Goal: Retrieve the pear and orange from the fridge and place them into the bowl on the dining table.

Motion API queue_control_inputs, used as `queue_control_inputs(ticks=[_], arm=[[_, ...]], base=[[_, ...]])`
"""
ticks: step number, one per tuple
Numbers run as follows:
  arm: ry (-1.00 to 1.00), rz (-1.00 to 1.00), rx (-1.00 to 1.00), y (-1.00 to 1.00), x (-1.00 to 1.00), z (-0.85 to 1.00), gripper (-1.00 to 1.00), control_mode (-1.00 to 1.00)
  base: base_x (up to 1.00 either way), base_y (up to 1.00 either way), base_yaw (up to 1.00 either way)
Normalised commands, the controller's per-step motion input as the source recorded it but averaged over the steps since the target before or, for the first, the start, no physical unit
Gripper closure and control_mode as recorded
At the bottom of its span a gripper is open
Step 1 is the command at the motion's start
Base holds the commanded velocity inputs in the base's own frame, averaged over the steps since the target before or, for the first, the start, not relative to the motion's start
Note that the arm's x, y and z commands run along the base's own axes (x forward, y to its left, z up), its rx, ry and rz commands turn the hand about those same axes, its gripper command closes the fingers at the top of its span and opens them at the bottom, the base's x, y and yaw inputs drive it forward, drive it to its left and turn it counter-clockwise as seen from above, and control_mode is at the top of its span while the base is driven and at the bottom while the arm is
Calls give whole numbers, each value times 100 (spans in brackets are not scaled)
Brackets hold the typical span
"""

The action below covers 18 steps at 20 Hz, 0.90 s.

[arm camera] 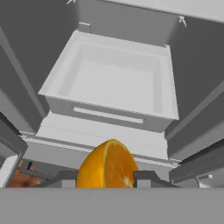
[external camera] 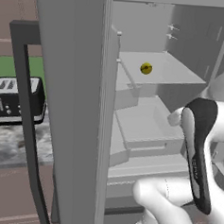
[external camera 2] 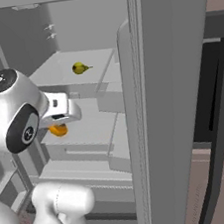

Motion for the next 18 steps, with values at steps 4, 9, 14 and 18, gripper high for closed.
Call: queue_control_inputs(ticks=[4,9,14,18], arm=[[-17,0,0,0,-99,21,100,-100],[-16,0,0,0,-92,3,100,-100],[-1,0,-3,0,-50,0,100,100],[0,0,0,0,0,0,100,100]], base=[[0,0,0],[0,0,0],[-12,0,0],[-72,0,0]])
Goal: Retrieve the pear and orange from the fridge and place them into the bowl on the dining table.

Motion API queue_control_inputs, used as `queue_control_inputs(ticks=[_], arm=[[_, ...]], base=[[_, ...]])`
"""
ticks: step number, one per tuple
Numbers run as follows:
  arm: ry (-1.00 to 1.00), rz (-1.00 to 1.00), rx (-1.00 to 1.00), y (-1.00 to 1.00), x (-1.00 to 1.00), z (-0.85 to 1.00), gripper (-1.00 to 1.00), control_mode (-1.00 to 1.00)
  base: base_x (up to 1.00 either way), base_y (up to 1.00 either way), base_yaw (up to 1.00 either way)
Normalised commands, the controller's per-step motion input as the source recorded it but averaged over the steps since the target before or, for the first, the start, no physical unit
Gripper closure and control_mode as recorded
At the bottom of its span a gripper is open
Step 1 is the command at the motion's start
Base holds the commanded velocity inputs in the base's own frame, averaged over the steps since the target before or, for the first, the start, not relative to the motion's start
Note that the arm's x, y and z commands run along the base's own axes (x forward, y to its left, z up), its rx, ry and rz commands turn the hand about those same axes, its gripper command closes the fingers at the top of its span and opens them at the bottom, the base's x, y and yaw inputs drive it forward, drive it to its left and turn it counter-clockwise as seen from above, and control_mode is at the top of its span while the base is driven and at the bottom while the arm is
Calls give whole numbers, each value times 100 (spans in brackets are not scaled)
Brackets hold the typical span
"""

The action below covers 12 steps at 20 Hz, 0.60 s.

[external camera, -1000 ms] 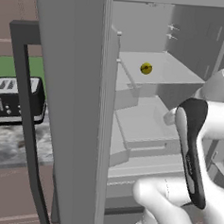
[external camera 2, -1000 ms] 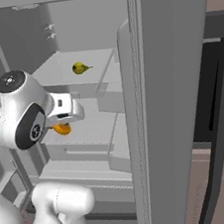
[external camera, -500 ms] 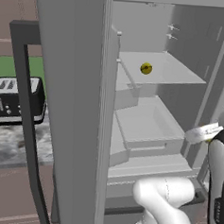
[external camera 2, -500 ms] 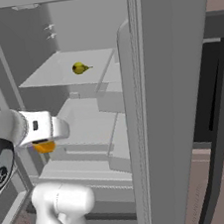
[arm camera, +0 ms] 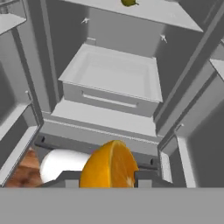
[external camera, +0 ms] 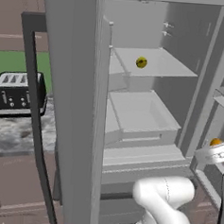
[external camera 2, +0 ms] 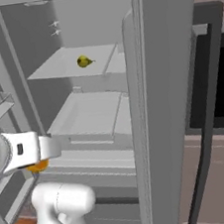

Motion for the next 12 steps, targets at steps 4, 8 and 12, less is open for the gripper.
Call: queue_control_inputs(ticks=[4,8,12], arm=[[0,0,0,0,0,0,100,100],[0,0,0,0,0,0,100,100],[0,0,0,0,0,0,100,100]], base=[[-83,0,0],[-91,0,0],[-95,0,0]])
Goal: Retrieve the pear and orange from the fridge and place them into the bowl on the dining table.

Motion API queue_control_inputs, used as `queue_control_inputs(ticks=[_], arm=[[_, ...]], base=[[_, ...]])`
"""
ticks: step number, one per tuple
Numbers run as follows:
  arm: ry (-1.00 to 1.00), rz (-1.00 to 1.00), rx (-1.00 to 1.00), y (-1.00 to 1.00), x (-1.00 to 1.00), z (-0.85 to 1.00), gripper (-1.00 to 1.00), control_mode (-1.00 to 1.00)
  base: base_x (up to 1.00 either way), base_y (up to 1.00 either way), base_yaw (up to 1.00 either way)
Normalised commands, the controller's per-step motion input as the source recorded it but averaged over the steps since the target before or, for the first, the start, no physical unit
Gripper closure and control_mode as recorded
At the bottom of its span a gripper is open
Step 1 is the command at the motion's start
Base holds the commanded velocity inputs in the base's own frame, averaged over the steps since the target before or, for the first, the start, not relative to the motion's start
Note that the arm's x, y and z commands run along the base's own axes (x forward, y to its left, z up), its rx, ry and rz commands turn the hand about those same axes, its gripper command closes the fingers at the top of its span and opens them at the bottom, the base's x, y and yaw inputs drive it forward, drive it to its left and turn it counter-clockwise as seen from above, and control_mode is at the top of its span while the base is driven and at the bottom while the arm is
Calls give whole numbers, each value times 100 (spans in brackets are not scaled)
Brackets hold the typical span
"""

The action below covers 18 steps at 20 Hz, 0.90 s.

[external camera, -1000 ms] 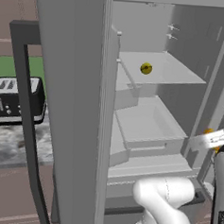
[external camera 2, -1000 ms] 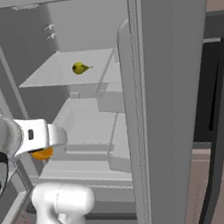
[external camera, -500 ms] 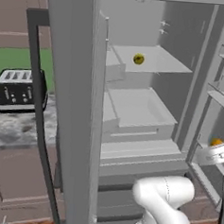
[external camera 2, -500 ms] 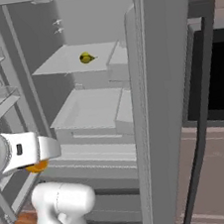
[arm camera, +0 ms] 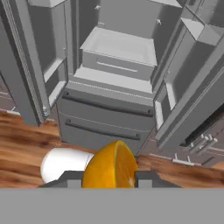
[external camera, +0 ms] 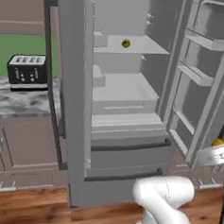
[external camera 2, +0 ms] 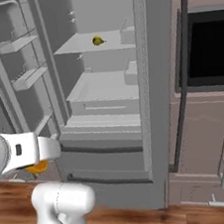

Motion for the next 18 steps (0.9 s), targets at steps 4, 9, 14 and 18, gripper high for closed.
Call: queue_control_inputs(ticks=[4,9,14,18], arm=[[0,0,0,0,0,0,100,100],[0,0,0,0,0,0,100,100],[0,0,0,0,0,0,100,100],[0,0,0,0,0,0,100,100]], base=[[-63,0,11],[-8,1,65],[-3,0,94],[0,0,100]])
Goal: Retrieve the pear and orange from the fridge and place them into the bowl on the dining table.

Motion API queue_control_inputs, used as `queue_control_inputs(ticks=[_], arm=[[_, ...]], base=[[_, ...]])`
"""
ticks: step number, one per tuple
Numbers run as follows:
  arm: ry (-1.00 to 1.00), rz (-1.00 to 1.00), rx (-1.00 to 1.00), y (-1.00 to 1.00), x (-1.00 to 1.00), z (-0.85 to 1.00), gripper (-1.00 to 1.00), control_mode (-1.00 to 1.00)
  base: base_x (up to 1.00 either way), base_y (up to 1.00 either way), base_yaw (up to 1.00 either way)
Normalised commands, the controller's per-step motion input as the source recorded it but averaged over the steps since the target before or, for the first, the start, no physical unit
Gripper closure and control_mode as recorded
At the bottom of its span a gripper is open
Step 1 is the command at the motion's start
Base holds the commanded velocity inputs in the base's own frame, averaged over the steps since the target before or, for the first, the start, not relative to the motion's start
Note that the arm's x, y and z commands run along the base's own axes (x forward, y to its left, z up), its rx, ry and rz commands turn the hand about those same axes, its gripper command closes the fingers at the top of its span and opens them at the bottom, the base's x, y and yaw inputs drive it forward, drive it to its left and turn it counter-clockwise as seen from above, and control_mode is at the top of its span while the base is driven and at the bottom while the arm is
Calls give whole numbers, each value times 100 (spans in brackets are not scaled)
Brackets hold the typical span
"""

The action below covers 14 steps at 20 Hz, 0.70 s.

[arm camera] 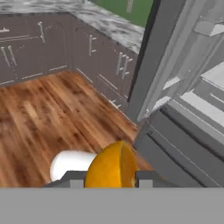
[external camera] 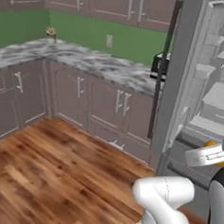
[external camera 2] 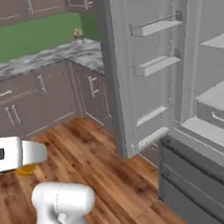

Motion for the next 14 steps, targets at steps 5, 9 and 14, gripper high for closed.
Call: queue_control_inputs(ticks=[5,9,14], arm=[[0,0,0,0,0,0,100,100],[0,0,0,0,0,0,100,100],[0,0,0,0,0,0,100,100]], base=[[0,0,96],[0,3,88],[0,16,81]])
